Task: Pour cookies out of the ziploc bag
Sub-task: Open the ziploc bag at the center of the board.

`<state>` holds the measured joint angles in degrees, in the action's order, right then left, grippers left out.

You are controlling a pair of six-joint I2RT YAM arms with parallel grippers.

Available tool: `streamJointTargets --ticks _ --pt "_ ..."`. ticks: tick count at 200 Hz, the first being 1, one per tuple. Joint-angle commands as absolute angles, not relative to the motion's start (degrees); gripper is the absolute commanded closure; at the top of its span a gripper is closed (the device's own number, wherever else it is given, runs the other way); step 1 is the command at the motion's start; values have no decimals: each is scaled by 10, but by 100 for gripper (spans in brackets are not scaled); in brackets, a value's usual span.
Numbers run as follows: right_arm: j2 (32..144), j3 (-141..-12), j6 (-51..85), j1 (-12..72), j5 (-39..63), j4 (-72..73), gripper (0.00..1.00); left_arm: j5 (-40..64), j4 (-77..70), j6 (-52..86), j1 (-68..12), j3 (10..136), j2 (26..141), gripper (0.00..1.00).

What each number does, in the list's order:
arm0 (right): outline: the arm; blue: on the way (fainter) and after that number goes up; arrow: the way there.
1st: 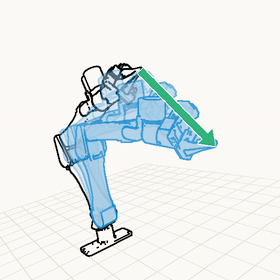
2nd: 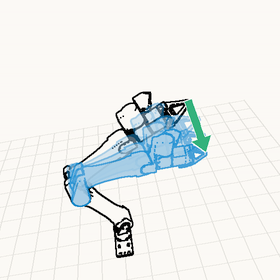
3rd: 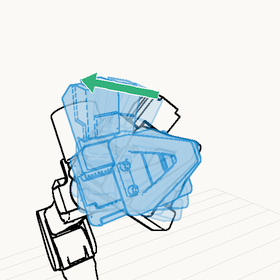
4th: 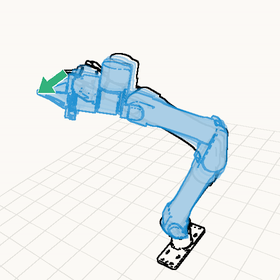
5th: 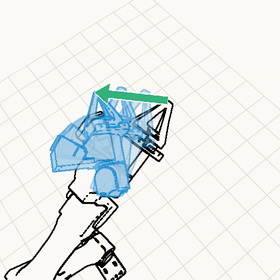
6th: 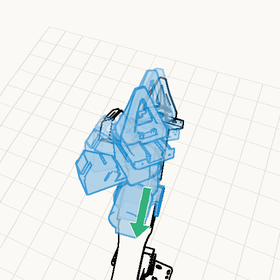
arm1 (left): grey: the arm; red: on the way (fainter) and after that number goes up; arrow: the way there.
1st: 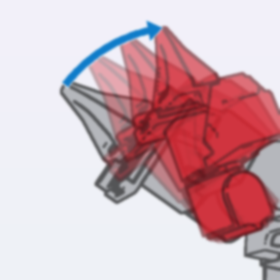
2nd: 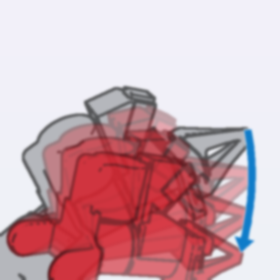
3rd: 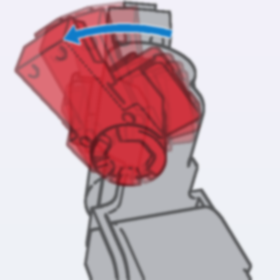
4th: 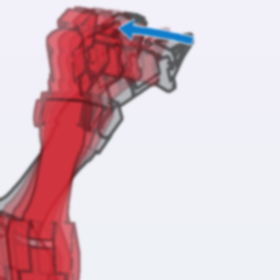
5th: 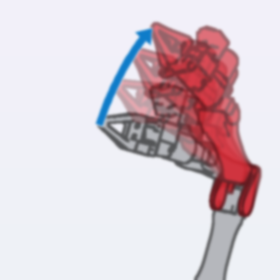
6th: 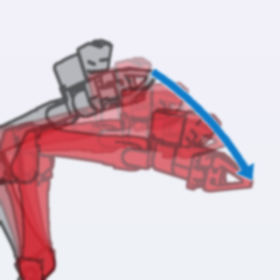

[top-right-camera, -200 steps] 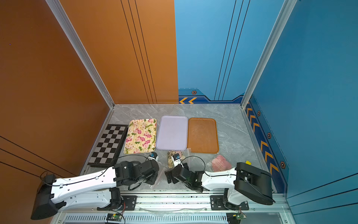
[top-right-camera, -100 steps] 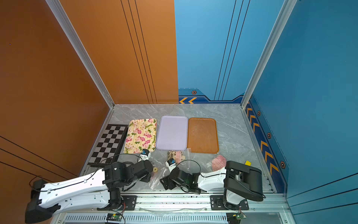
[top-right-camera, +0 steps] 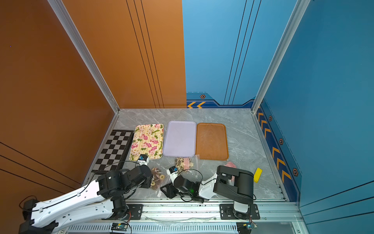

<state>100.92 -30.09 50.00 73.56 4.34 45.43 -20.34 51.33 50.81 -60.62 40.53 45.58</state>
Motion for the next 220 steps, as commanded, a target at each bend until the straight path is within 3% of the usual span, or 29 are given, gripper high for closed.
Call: streamJointTargets --ticks 1,47,64,145,220 --pt "986 -313 495 735 32 409 68 -194 528 491 -597 401 454 69" --pt "946 -333 464 732 12 329 86 -191 526 471 -593 402 457 69" --pt "931 -351 446 728 8 285 100 -191 522 461 -593 401 453 69" --pt "868 -445 341 658 71 82 100 -142 384 336 -584 364 443 69" --pt "880 -442 334 616 146 79 100 -75 242 252 -534 304 458 60"
